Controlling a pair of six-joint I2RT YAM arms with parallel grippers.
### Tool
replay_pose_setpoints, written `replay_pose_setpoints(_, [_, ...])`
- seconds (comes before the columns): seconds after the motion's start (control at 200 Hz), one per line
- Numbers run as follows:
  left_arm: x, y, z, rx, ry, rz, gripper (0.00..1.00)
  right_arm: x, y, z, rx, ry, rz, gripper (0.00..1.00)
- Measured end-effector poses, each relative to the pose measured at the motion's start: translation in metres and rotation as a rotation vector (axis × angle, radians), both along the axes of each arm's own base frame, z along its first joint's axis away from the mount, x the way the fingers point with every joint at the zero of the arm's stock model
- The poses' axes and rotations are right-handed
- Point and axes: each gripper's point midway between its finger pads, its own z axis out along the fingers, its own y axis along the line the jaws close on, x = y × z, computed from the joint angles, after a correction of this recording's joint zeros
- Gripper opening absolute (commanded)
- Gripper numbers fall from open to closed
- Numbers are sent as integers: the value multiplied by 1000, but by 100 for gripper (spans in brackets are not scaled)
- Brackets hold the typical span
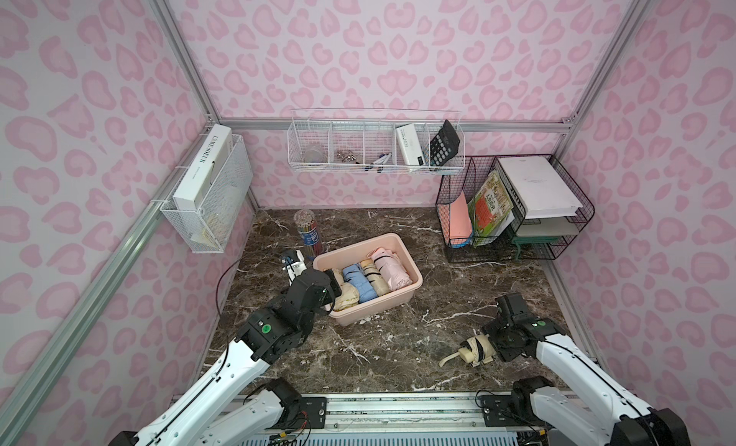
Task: Put the umbrella into the storage box
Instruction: Pick up the umbrella from the center of the board.
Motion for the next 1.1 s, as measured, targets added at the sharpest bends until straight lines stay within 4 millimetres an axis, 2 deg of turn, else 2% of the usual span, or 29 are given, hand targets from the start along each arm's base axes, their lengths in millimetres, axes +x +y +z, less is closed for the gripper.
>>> replay_pose_setpoints(0.29, [-2, 1, 3, -5, -12, -1, 86, 8, 0, 1, 12, -44, -10, 32])
replay_pose_setpoints(0.55, [-3, 3, 4, -9, -18, 1, 86, 15, 1, 17, 33, -117, -15, 18])
replay_pose_setpoints(0.905, [0, -2, 14, -20, -64, -32, 84, 47, 11, 77, 99, -293, -12, 14])
replay_pose_setpoints(1.1, [5, -15, 16, -52, -67, -74, 84, 78, 23, 129, 144, -416, 16, 13])
